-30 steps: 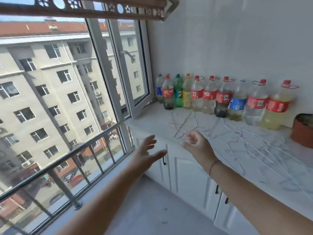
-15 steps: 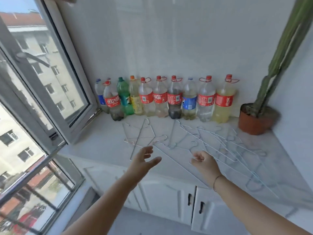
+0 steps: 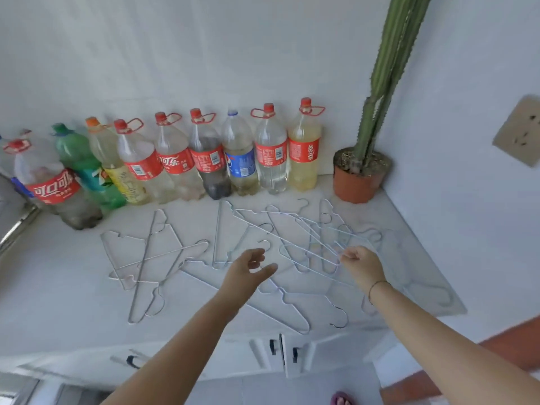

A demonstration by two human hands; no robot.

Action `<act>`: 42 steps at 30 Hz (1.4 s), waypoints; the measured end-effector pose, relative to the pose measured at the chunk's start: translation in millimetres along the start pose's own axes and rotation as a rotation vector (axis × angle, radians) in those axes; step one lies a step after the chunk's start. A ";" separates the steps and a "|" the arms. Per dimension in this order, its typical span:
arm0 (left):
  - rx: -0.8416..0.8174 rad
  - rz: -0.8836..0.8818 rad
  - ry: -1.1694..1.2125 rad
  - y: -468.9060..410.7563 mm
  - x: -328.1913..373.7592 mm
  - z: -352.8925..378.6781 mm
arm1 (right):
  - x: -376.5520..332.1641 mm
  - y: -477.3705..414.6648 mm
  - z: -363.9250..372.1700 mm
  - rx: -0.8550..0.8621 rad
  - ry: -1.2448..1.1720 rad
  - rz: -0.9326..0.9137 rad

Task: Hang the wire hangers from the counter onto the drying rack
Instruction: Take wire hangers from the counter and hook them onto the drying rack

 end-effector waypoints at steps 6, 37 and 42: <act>-0.046 -0.024 -0.010 -52.8 10.9 59.5 | 46.8 -68.6 -49.7 0.030 0.154 0.090; -0.253 -0.215 0.123 -120.2 27.5 164.1 | 12.5 -106.5 -22.7 -0.281 -0.446 0.095; -0.197 -0.223 0.390 -122.1 48.2 155.3 | -31.3 -75.9 10.2 -0.400 -0.576 0.011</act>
Point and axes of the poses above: each hand's wrist, its own y-axis away from the middle knuckle, its own z-axis out of the palm, x = y × z, the point moved 7 cm from there along -y, towards the middle knuckle, and after that the axes turned 4 degrees about -z, right-handed, at the moved point
